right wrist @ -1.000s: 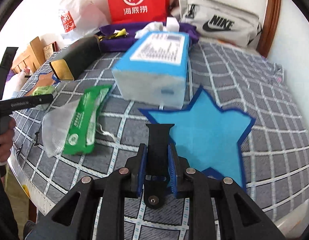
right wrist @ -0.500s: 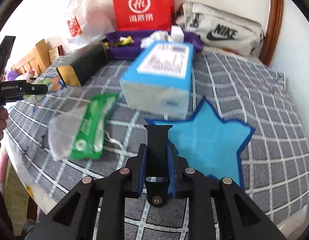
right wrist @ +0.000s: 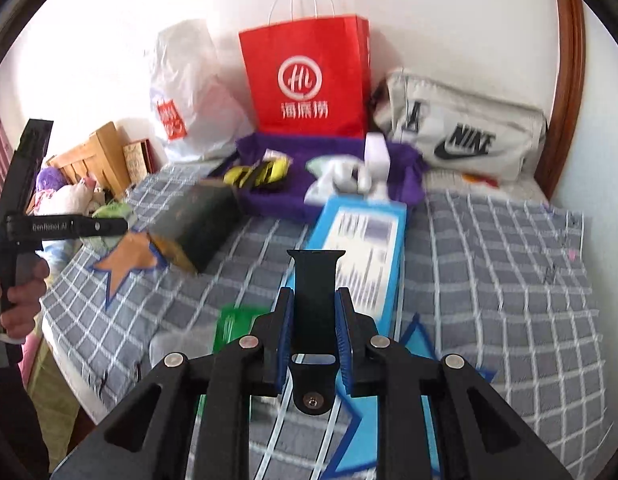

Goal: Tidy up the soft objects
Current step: 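Carry the tissue pack with the left tool while the right tool carries the strap to the towel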

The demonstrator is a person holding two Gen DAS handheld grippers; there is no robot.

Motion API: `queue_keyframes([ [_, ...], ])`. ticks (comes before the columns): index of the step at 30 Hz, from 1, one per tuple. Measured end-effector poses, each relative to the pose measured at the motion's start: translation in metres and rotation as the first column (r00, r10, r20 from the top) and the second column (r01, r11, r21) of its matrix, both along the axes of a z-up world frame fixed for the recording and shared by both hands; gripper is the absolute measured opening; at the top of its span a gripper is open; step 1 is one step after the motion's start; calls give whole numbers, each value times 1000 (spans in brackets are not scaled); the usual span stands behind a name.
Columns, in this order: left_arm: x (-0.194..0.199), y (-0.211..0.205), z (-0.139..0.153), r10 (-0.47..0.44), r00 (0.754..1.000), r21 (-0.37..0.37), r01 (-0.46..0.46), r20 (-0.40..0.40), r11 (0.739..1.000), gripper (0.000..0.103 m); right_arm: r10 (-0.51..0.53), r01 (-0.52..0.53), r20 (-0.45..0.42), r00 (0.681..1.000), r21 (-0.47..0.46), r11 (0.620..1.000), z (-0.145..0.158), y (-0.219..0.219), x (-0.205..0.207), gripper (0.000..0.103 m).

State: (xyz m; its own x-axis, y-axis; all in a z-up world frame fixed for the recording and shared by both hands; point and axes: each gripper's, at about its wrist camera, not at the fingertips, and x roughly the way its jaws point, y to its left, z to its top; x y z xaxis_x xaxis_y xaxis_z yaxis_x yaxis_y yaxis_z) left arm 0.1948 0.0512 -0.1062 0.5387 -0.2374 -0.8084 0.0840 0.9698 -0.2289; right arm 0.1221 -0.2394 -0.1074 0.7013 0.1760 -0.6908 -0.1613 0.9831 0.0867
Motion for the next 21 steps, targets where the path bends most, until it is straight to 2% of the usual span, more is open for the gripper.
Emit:
queue_keyframes([
  [8, 40, -5, 7, -6, 1000, -11, 6, -10, 1000, 71, -17, 17, 34, 999, -4, 1000, 28, -4, 60, 21],
  [15, 79, -10, 9, 3, 1000, -2, -3, -15, 1000, 71, -17, 18, 33, 999, -10, 1000, 31, -10, 117, 21],
  [19, 103, -8, 9, 60, 998, -14, -61, -29, 998, 71, -19, 19, 42, 999, 7, 1000, 31, -14, 153, 21],
  [21, 111, -8, 11, 58, 998, -27, -59, -31, 998, 71, -20, 19, 51, 998, 14, 1000, 32, -15, 169, 21],
])
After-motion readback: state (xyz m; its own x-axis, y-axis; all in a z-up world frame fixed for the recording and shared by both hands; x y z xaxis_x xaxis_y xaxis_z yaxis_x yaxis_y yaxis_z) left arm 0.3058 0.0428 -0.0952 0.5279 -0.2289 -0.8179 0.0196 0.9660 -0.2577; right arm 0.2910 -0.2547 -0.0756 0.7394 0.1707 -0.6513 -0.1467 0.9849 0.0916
